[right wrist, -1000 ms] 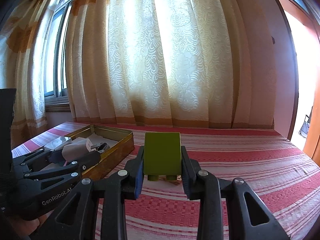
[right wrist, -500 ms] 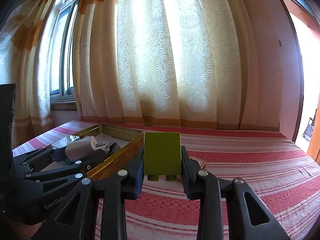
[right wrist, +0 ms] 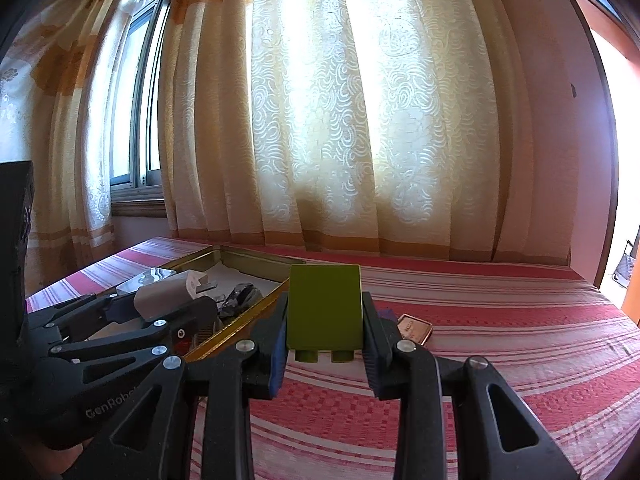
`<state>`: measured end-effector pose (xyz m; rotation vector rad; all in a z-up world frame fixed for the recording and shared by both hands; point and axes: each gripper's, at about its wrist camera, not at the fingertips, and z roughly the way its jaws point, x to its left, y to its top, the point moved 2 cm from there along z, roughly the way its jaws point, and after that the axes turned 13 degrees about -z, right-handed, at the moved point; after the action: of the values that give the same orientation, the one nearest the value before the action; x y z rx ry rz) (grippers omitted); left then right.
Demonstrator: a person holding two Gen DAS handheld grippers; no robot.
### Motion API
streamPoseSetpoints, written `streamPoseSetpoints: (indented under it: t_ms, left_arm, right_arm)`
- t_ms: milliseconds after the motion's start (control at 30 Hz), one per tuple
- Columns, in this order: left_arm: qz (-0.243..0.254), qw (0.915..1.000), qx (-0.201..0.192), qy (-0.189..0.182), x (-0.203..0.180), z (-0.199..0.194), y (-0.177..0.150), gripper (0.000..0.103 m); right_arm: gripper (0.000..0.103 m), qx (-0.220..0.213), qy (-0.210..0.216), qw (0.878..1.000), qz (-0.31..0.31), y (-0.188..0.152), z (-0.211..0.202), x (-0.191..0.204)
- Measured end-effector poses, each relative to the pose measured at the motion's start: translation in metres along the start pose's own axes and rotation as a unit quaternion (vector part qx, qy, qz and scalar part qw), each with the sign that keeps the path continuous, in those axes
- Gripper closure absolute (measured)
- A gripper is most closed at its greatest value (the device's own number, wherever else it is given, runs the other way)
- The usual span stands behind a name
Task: Organize rigid objects
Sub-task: 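Carry the white charger block and green cube toward the gold tray with both tools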
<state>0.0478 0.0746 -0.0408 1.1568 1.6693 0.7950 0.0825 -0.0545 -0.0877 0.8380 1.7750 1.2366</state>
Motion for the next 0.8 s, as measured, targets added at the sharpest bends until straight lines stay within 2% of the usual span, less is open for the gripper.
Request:
streamPoseSetpoints:
  t_ms: [800]
  left_arm:
    - [-0.02, 0.9997, -0.01, 0.007, 0.023, -0.013, 0.005, 0.053]
  right_arm:
    - [0.069, -0.004, 0.024, 1.0, -0.012, 0.007, 0.003, 0.023]
